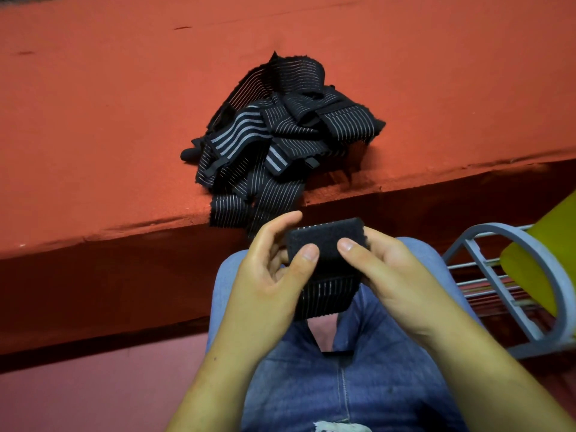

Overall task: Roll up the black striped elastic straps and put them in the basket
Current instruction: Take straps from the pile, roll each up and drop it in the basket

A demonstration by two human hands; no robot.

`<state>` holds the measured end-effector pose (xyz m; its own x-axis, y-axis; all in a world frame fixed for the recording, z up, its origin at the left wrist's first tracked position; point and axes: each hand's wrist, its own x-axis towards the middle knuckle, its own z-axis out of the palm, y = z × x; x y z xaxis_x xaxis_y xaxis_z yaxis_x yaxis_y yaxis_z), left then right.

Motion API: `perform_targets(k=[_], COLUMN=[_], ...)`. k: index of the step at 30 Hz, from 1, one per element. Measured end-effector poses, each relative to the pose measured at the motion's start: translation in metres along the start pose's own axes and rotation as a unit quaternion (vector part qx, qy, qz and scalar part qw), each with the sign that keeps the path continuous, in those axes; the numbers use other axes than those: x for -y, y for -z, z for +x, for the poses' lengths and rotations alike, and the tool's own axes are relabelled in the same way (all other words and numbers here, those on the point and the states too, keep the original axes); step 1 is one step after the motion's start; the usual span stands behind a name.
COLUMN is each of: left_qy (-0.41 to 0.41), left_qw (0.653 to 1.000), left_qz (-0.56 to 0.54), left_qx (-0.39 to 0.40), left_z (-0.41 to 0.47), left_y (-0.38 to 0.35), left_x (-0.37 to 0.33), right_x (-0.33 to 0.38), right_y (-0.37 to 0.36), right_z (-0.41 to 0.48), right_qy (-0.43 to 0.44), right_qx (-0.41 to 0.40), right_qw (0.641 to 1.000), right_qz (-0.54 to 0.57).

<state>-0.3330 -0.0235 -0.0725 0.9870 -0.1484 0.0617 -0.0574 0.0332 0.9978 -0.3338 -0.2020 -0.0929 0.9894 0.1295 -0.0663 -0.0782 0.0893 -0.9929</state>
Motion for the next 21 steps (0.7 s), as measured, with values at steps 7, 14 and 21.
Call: perform_targets(k=[7,14,21], left_qy=[-0.002,0.016,-0.004], left_qw=[0.999,1.0,1.0], left_qz=[0.018,0.021,0.019], left_qx=[-0.026,-0.015,-0.016], left_z=[0.0017,0.0002,0.0009], left_y=[0.0008,0.0019,0.0013], left_x=[0.0016,0.0044,0.0033], right_x=[-0.0014,-0.004,-0.0026], right_y=[-0.0021,0.0002,-0.0006], right_z=[0.0003,0.0018,0.0017], right_qy=[0.01,0.048,0.038], right_qx=[0.012,-0.01,-0.004], right_qw=[1.0,0.998,0.999], right_qz=[-0.025,-0.035,-0.018])
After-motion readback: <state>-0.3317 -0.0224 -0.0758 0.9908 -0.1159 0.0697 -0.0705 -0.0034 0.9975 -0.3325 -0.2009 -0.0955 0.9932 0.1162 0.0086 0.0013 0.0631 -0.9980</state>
